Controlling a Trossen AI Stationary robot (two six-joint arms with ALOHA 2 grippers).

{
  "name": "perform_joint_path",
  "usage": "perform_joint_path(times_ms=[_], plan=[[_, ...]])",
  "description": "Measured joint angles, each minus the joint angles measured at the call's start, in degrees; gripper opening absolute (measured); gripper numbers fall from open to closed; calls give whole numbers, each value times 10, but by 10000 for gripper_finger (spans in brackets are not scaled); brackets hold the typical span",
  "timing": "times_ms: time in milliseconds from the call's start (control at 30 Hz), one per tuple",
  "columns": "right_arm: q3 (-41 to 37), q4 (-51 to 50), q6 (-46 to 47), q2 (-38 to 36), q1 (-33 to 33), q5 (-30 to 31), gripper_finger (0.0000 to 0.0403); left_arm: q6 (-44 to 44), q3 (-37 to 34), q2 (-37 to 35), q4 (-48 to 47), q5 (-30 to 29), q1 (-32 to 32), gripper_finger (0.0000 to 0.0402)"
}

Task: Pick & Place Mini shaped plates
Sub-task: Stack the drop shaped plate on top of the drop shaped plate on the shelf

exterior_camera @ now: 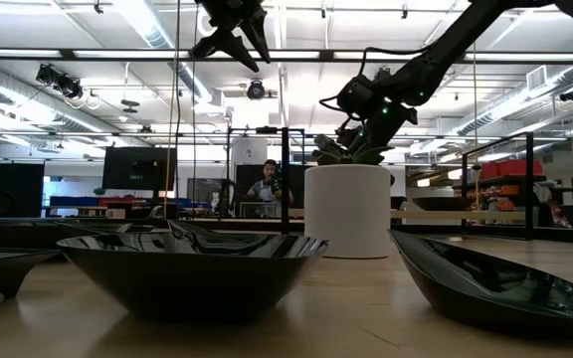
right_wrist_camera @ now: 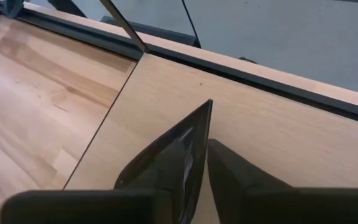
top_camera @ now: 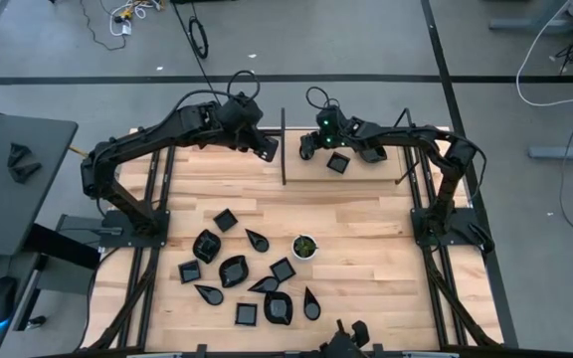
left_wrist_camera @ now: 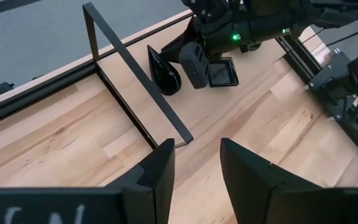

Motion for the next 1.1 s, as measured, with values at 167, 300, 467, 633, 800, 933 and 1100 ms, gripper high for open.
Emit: perform_joint_path(times_ms=[167, 300, 467, 633, 800, 933, 1100], plan=[[0, 0, -16, -25, -8, -35, 123, 0, 0, 0, 0, 0, 0, 133], [0, -2, -50, -43, -13, -131, 119, 0, 0, 0, 0, -8, 0, 133], [1, -18, -86, -30, -5, -219, 68, 3, 0, 0, 0, -10, 0, 133], [0, -31, -101, -9, 1, -195, 10, 5, 0, 0, 0, -10, 0, 133], [0, -32, -102, 2, 1, -179, 13, 5, 0, 0, 0, -10, 0, 133], [0, -33, -105, 15, 1, -179, 11, 5, 0, 0, 0, -10, -3, 133], [0, -35, -101, 8, 1, -154, 3, 7, 0, 0, -17, -10, -10, 133]])
